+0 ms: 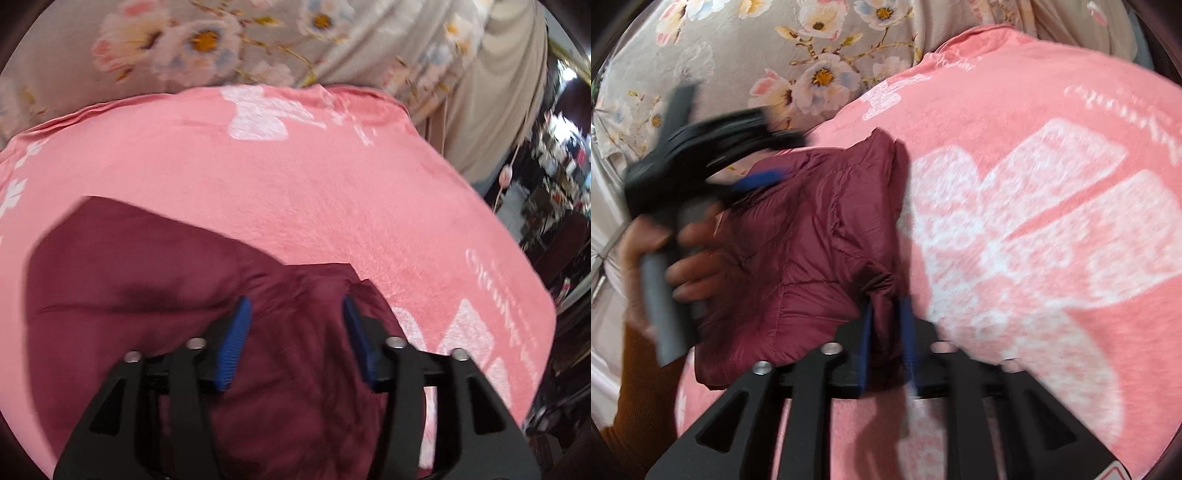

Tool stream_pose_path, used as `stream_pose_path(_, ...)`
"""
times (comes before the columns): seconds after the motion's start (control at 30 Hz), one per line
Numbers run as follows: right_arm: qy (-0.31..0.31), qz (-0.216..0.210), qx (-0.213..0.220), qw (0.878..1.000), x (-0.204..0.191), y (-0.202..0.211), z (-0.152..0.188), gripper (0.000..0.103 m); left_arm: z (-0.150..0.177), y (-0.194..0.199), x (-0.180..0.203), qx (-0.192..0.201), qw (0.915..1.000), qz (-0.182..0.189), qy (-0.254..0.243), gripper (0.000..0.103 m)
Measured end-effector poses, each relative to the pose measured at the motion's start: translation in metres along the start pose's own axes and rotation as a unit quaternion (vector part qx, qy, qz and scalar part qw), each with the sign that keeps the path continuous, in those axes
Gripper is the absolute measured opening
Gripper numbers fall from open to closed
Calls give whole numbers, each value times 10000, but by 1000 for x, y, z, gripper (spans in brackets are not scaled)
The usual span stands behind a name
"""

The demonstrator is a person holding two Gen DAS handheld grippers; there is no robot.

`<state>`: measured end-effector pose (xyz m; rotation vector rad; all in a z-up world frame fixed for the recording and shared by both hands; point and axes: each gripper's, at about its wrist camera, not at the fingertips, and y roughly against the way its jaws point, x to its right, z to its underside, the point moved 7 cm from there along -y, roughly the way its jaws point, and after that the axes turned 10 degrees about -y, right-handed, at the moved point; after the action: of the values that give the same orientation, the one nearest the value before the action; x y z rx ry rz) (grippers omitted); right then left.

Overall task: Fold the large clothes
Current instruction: 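Press the folded jacket edge with both tools and release, then grasp the folded jacket bundle with both tools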

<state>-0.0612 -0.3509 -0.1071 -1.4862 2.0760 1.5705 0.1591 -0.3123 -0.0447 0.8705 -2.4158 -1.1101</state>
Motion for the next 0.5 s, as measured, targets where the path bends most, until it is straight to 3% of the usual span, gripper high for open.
stream_pose_path(0.03,-29,19,98,9999,-1,8,-7,51,1,22,-14,82,9998,-104,119,71)
stream_pose_path(0.1,-168,-192,166,9995,-5,16,-20,57,7,59,-40,210,9988,-229,375,85)
stream_pose_path(0.17,-319,-326,235,9987,-9,19,-35,61,18,84,-65,225,9969,-285,697,92)
stream_pose_path(0.3,-395,-298,105,9987,-17,-2,-52,62,62,100,-110,-94,9868,49,1618,93)
stream_pose_path(0.5,-954,-396,-296,9942,-12,-44,-49,62,105,84,-128,-334,9705,547,2326,93)
